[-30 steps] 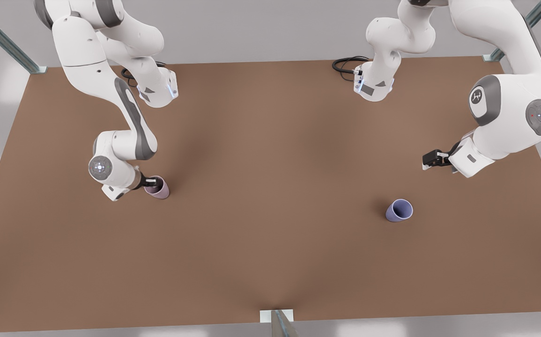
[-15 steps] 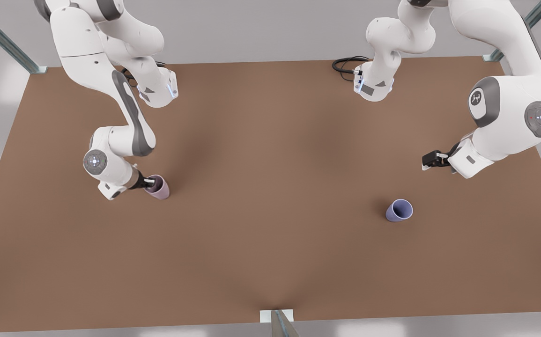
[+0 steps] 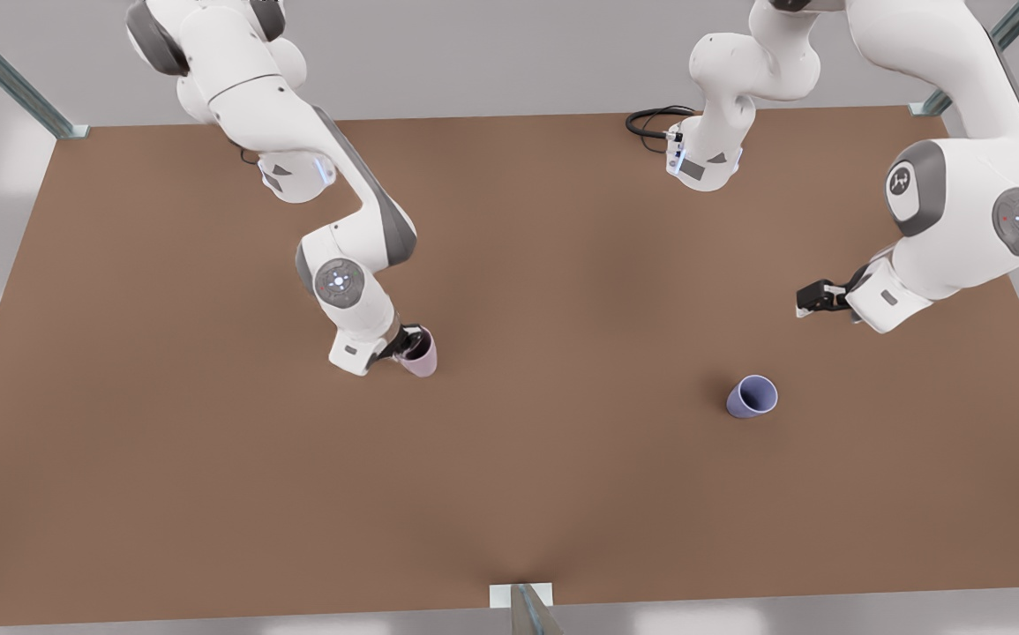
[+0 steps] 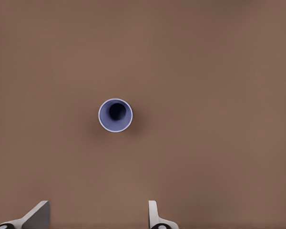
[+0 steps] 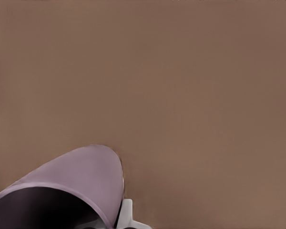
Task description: Stack the cups, with the pink cup at the bottom and the purple cup at the top
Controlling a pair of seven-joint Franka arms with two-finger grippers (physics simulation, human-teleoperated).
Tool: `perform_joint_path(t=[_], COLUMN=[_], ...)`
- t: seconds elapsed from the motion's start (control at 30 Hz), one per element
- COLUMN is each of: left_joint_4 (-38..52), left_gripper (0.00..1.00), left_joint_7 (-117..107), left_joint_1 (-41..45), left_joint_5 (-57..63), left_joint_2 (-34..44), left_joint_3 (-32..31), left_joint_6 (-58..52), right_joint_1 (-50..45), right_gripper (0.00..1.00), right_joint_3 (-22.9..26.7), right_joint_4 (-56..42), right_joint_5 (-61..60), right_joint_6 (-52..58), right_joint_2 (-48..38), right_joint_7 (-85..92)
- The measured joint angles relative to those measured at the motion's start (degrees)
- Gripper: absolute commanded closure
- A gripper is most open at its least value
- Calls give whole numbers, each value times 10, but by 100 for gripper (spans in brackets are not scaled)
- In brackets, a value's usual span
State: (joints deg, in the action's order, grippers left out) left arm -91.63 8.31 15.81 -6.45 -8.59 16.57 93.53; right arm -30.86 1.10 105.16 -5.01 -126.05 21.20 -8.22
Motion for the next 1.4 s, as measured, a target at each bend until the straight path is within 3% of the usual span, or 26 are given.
perform_joint_path(t=[0.1, 0.27, 0.67, 0.7, 0.73, 1.13, 1.27, 1.3, 1.33, 1.37, 1.4], left_joint_4=[-18, -112, -74, -74, -77, -109, -110, -110, -109, -109, -109], left_gripper=[0, 0, 0, 0, 0, 0, 0, 20, 55, 69, 74], left_joint_7=[0, 2, -1, -1, -1, -4, -4, -5, -6, -7, -9], left_joint_1=[-3, -20, -27, -25, -24, -23, -23, -23, -23, -23, -22], left_joint_5=[1, 0, -3, -5, -6, -11, -12, -12, -18, -23, -27], left_joint_2=[-5, -54, -182, -187, -189, -221, -237, -240, -241, -242, -242], left_joint_3=[0, 0, 0, 0, 0, -3, -6, -6, -7, -7, -7], left_joint_6=[10, 119, 293, 300, 305, 327, 330, 331, 332, 332, 331], right_joint_1=[-49, -103, -145, -145, -145, -139, -47, -10, 21, 55, 92], right_gripper=[79, 79, 79, 75, 0, 0, 0, 0, 0, 0, 0], right_joint_3=[0, -1, -2, -2, -2, -1, 2, 5, 10, 13, 16], right_joint_4=[-49, -153, -203, -202, -202, -190, -184, -183, -181, -175, -169], right_joint_5=[0, 0, 0, -1, 0, 10, 8, 14, 26, 37, 46], right_joint_6=[16, 51, 72, 70, 69, 76, 117, 134, 151, 168, 184], right_joint_2=[41, 122, 201, 203, 203, 145, 74, 55, 34, 9, -17], right_joint_7=[-33, -88, -203, -210, -217, -290, -284, -274, -263, -251, -238])
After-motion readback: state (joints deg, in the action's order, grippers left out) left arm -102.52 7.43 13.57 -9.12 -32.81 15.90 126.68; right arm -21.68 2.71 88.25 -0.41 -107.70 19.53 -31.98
